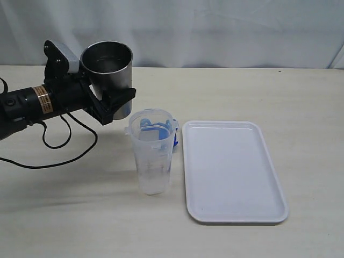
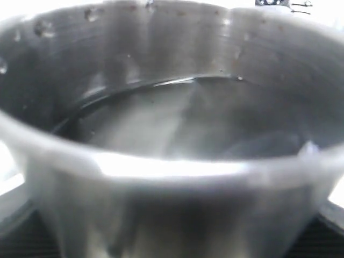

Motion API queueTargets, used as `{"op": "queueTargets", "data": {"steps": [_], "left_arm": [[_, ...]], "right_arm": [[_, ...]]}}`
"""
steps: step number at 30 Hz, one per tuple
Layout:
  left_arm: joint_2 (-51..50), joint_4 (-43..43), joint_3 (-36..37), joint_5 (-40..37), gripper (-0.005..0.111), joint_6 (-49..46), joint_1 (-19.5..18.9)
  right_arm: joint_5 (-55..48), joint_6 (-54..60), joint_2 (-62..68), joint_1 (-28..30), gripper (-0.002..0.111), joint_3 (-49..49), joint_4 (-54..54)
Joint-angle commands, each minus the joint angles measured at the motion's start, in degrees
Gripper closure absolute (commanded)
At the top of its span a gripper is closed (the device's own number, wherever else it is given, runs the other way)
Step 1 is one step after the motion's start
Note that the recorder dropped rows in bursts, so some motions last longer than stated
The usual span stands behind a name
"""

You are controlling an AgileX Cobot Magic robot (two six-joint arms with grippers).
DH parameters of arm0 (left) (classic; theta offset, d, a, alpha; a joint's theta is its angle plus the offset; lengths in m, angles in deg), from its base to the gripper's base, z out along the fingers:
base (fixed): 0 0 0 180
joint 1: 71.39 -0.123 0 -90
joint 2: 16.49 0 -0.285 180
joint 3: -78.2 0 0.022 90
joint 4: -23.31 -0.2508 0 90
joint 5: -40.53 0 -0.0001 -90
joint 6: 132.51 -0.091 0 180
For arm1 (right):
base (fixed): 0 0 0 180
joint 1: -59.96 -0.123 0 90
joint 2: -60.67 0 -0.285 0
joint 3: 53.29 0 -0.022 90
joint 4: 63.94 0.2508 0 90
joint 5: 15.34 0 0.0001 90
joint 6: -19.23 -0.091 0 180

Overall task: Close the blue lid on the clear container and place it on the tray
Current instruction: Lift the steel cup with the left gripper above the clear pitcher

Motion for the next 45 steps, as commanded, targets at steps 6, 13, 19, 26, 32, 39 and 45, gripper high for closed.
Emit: {"op": "queueTargets", "data": {"steps": [6,13,19,26,32,39,45], "left_arm": [[1.36,0.0,-0.99,3.98,0.107,-1.56,1.2],[1.36,-1.05,-0.99,5.65,0.107,-5.74,1.46],[1.36,-1.05,-0.99,5.54,0.107,-9.61,1.46],[1.36,-1.05,-0.99,5.41,0.107,-10.11,1.46],[1.36,-1.05,-0.99,5.16,0.107,-12.63,1.46],[1.36,-1.05,-0.99,4.53,0.107,-13.95,1.46],[1.36,-1.05,-0.99,3.82,0.107,-13.95,1.46]], "right_arm": [[0.15,0.42,-0.24,0.39,0.104,0.18,0.04],[0.15,0.42,-0.24,0.39,0.104,0.18,0.04],[0.15,0.42,-0.24,0.39,0.104,0.18,0.04],[0.15,0.42,-0.24,0.39,0.104,0.18,0.04],[0.15,0.42,-0.24,0.39,0.104,0.18,0.04],[0.15,0.42,-0.24,0.39,0.104,0.18,0.04],[0.15,0.42,-0.24,0.39,0.104,0.18,0.04]]}}
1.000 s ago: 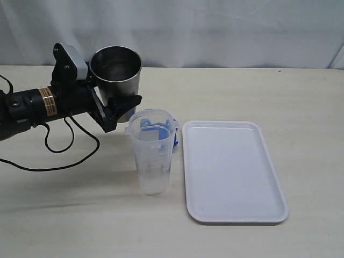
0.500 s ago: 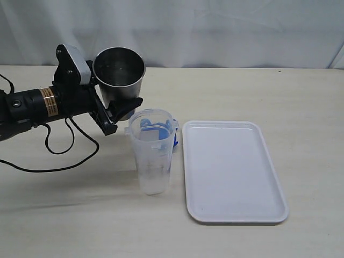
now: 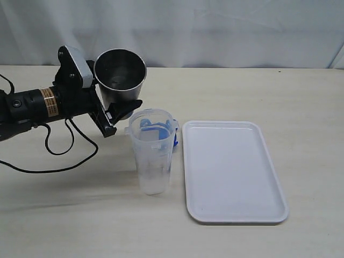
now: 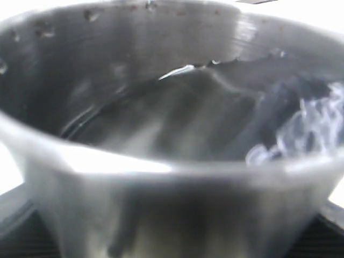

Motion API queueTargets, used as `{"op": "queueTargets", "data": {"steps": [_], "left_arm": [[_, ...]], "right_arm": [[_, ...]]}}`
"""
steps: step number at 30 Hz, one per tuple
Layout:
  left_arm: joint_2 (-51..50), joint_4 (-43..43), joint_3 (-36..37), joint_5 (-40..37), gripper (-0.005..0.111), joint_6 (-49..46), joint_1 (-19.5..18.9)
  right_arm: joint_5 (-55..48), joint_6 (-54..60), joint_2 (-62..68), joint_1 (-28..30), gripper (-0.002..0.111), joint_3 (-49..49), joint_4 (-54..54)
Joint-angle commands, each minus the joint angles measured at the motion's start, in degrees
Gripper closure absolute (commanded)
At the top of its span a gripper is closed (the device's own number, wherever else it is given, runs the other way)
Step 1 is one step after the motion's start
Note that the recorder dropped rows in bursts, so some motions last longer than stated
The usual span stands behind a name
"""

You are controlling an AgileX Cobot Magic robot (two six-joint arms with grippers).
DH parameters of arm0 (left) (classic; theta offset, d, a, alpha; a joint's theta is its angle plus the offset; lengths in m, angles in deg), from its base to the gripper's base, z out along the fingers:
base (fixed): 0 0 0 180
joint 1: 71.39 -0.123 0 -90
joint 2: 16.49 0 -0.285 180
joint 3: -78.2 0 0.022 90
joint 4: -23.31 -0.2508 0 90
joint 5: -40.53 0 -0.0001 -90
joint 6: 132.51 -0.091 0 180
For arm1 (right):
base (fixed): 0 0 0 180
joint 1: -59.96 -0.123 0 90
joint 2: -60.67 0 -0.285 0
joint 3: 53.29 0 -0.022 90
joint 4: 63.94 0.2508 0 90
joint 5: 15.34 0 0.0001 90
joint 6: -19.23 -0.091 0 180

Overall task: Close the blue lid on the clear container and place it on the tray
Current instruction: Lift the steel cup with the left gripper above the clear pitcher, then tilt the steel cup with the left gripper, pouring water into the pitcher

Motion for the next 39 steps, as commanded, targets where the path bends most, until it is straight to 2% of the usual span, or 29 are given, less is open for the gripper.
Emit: {"op": "queueTargets", "data": {"steps": [1,27,39], "left_arm": [[1.36,1.73,-0.68,4.32,0.107,-0.08,0.13],[1.36,-2.69,-0.68,5.19,0.107,4.54,0.13],[1.36,-2.73,-0.68,5.19,0.107,-3.11,0.13]], "right_arm": [[0.15,0.42,-0.24,0.39,0.104,0.18,0.04],[0.15,0.42,-0.24,0.39,0.104,0.18,0.04],[0.15,0.42,-0.24,0.39,0.104,0.18,0.04]]}}
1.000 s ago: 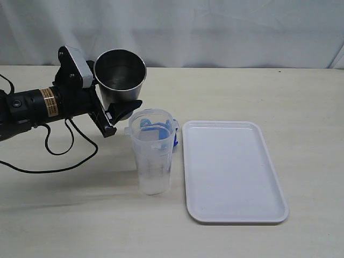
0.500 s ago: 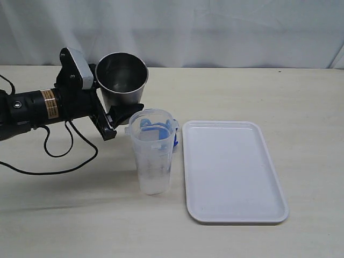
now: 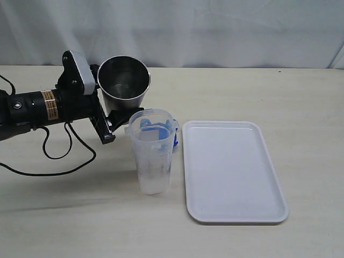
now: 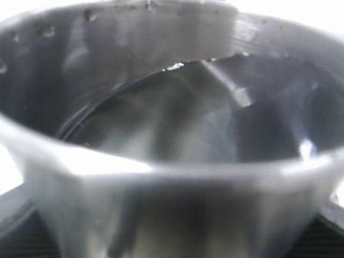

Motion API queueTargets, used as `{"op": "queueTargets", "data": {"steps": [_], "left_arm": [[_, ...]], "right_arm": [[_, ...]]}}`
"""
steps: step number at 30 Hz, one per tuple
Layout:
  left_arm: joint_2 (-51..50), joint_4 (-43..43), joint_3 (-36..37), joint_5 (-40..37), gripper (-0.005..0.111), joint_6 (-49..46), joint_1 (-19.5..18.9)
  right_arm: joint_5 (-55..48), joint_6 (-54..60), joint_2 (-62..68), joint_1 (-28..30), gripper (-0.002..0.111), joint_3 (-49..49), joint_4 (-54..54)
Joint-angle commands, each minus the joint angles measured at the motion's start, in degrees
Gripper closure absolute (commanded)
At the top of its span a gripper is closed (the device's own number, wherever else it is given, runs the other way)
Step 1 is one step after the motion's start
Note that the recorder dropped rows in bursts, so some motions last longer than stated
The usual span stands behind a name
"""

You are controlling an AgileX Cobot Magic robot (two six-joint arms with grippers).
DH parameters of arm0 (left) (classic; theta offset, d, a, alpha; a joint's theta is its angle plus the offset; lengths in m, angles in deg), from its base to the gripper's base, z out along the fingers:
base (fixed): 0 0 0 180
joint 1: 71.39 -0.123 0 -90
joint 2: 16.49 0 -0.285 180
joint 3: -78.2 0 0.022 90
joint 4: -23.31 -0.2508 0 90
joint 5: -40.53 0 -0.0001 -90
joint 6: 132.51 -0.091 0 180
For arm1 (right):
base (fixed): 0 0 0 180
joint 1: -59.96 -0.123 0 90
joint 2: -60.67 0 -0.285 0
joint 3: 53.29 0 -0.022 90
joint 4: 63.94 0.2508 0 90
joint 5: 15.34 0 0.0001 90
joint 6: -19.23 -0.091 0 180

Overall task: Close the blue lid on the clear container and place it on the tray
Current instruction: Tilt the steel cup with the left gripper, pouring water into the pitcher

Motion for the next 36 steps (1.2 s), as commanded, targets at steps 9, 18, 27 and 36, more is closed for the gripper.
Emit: {"op": "queueTargets", "data": {"steps": [9,18,27,36], "left_arm": [[1.36,1.98,-0.68,5.47,0.107,-4.37,0.13],[1.36,2.48,-0.68,5.59,0.107,-7.23,0.13],[1.36,4.67,-0.68,5.59,0.107,-11.53,0.13],[1.36,5.25,-0.68,5.3,0.107,-15.85,0.13]], "right_arm": [[0.15,0.28,-0.24,0.39,0.104,0.18,0.04],[0.15,0.28,-0.24,0.39,0.104,0.18,0.04],[0.15,0.28,-0.24,0.39,0.104,0.18,0.04],[0.15,0.28,-0.24,0.39,0.104,0.18,0.04]]}}
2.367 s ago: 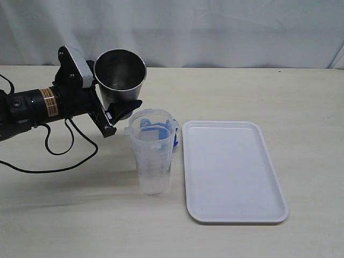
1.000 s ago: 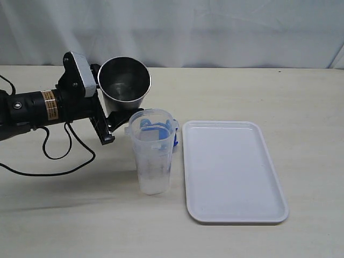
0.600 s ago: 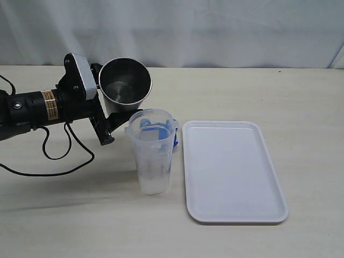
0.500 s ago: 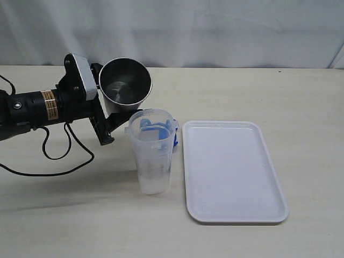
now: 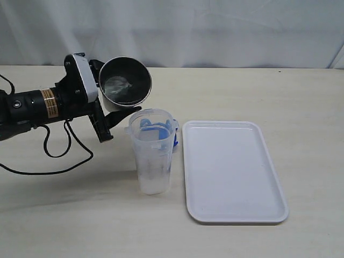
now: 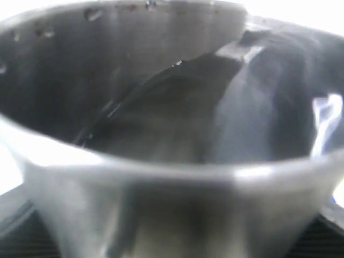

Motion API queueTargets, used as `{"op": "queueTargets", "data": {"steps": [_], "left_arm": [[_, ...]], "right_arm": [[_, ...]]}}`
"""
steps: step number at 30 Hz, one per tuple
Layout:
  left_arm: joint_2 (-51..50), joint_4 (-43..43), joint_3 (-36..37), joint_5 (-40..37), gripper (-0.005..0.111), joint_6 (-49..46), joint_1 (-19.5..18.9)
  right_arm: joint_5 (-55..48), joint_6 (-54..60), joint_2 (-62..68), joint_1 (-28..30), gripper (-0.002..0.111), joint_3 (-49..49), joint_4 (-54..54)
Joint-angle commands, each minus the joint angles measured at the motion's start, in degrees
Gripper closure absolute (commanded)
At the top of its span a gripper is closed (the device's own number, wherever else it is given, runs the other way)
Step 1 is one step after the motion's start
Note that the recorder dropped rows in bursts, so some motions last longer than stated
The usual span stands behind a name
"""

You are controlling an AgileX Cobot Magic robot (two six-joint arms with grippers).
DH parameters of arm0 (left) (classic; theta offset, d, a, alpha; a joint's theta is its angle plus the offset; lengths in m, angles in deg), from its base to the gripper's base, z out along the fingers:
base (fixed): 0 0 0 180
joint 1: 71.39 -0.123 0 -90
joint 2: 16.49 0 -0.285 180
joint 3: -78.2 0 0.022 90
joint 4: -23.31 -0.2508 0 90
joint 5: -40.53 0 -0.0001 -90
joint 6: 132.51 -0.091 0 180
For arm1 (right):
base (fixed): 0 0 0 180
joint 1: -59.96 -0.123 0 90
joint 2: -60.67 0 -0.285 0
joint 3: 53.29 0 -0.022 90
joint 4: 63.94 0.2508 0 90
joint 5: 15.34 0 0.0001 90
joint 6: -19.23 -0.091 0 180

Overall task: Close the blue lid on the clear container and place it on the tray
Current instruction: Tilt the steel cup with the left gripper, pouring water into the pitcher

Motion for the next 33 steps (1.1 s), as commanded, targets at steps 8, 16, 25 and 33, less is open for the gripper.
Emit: {"op": "queueTargets", "data": {"steps": [8,16,25,33], "left_arm": [[1.36,2.63,-0.68,4.93,0.107,-1.96,0.13],[1.36,2.92,-0.68,5.04,0.107,-4.92,0.13],[1.36,4.24,-0.68,5.46,0.107,-8.25,0.13],[1.36,4.41,-0.68,5.37,0.107,-10.17,0.13]], "right_arm": [[0.15,0.28,-0.24,0.39,0.104,0.18,0.04],[0.15,0.28,-0.24,0.39,0.104,0.18,0.04],[0.15,0.28,-0.24,0.39,0.104,0.18,0.04],[0.15,0.28,-0.24,0.39,0.104,0.18,0.04]]}}
